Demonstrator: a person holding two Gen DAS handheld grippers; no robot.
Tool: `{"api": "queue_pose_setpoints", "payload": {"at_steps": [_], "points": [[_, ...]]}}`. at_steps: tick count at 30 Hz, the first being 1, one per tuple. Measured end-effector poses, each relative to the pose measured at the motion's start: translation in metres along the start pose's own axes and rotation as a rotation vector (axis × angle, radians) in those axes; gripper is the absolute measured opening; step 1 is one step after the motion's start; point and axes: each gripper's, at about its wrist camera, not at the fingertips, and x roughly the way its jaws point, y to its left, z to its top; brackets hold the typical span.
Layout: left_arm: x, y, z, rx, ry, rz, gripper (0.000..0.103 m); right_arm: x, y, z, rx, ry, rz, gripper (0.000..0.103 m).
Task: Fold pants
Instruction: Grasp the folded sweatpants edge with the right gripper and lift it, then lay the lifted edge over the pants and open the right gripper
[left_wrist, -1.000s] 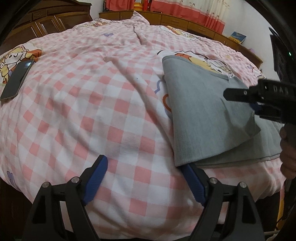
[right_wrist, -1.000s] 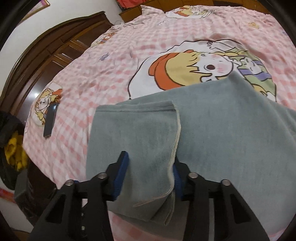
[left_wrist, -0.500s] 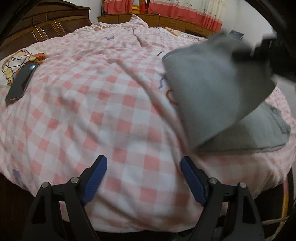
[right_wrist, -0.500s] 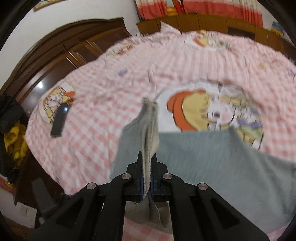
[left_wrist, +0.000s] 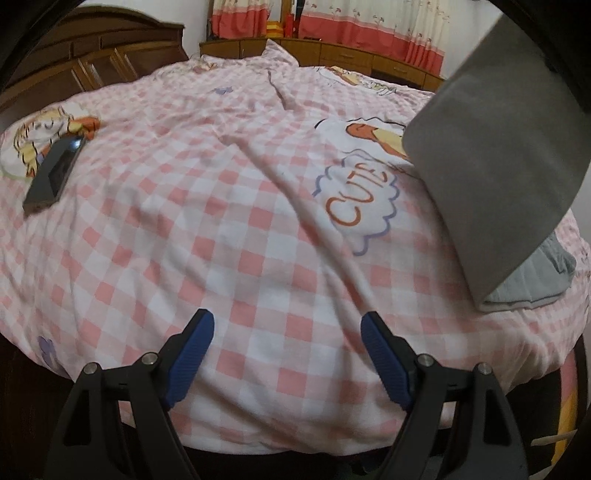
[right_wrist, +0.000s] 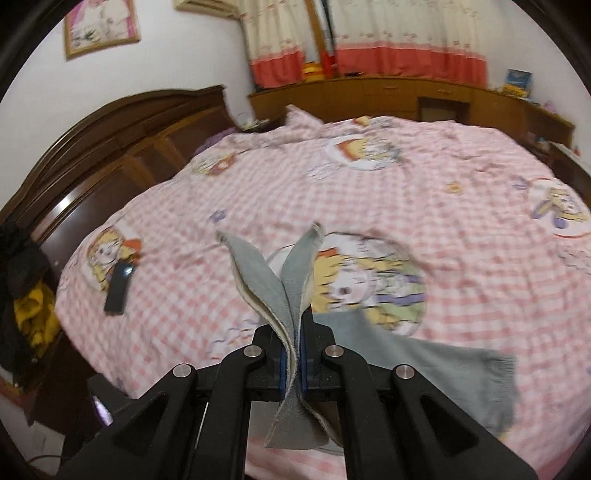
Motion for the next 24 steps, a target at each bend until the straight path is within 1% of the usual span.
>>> {"api": "queue_pose_setpoints", "payload": {"at_steps": [2, 5, 9, 10, 18, 22, 24], "points": [[-0.002, -0.004, 0.001, 0.02, -0.009, 0.01, 0.085, -0.009, -0.021, 0.0, 0.029, -0.006, -0.026, 0.005], [-0.003, -0.007, 0.005, 0.022, -0.008, 0.003, 0.085, -0.021, -0.056, -0.004, 0.077, -0.013, -0.078, 0.005], [-0.001, -0.013, 0.007, 0.034, -0.001, 0.007, 0.085, -0.021, -0.1, -0.015, 0.137, -0.001, -0.139, 0.005], [0.0, -0.015, 0.008, 0.04, 0.002, 0.008, 0.085, -0.017, -0.113, -0.021, 0.154, 0.01, -0.16, 0.005], [0.005, -0.036, 0.016, 0.082, 0.025, 0.002, 0.085, 0.026, -0.196, -0.069, 0.295, 0.107, -0.219, 0.005], [0.004, -0.058, 0.027, 0.131, 0.021, -0.012, 0.085, 0.05, -0.22, -0.093, 0.307, 0.16, -0.243, 0.006], [0.004, -0.071, 0.034, 0.143, 0.017, -0.037, 0.085, 0.065, -0.23, -0.104, 0.301, 0.209, -0.254, 0.007]]}}
